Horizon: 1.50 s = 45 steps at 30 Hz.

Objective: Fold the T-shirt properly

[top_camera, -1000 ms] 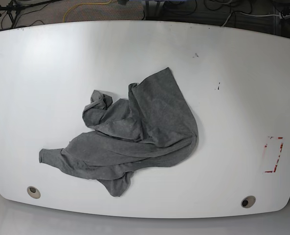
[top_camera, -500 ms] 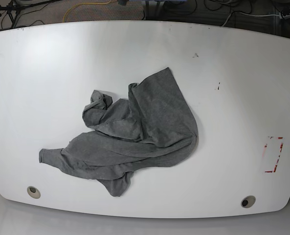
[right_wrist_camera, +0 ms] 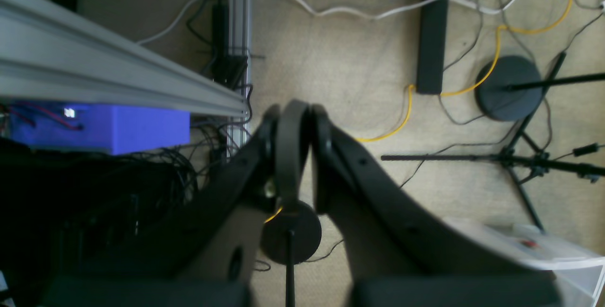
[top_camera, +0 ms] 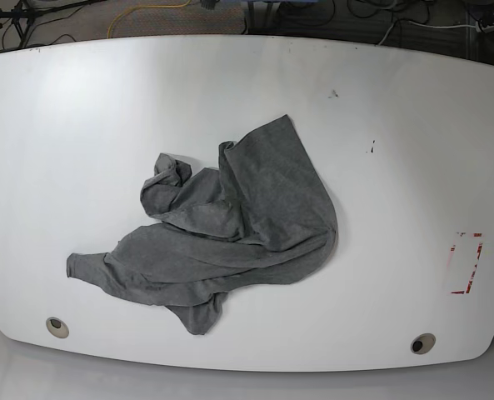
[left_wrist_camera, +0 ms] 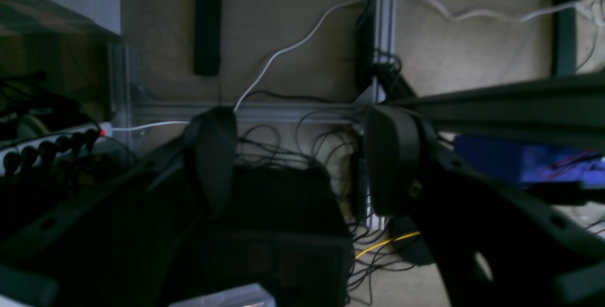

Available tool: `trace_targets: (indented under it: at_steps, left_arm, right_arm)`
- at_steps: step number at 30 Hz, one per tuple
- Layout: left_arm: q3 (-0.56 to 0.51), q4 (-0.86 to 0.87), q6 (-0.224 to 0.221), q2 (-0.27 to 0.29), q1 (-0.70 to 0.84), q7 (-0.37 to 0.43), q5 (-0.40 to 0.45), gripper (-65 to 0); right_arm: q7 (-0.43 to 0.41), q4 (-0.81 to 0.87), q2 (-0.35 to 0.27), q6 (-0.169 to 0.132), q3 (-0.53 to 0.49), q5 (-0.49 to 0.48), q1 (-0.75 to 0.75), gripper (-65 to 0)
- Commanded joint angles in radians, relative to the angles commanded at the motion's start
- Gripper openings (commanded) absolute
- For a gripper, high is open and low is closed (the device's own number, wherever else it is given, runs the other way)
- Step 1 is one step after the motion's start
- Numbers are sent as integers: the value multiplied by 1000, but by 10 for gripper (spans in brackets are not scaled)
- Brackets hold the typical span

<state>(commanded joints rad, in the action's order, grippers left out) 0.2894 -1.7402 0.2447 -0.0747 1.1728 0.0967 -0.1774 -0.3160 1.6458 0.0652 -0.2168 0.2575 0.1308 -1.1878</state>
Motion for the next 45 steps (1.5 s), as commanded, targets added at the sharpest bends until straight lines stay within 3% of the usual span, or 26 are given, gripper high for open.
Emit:
trace_targets:
  at_steps: [24, 36, 45]
  left_arm:
    - [-10, -179, -1, 2, 95, -11, 12, -255]
    - [6, -238, -3, -4, 66, -18, 16, -256]
    - [46, -201, -7, -31, 41, -28, -50, -253]
  right_arm:
    - [4, 119, 12, 2, 6, -4, -92, -604]
    - [11, 253, 9, -1, -2, -3, -79, -604]
    - [3, 225, 5, 0, 0, 1, -49, -610]
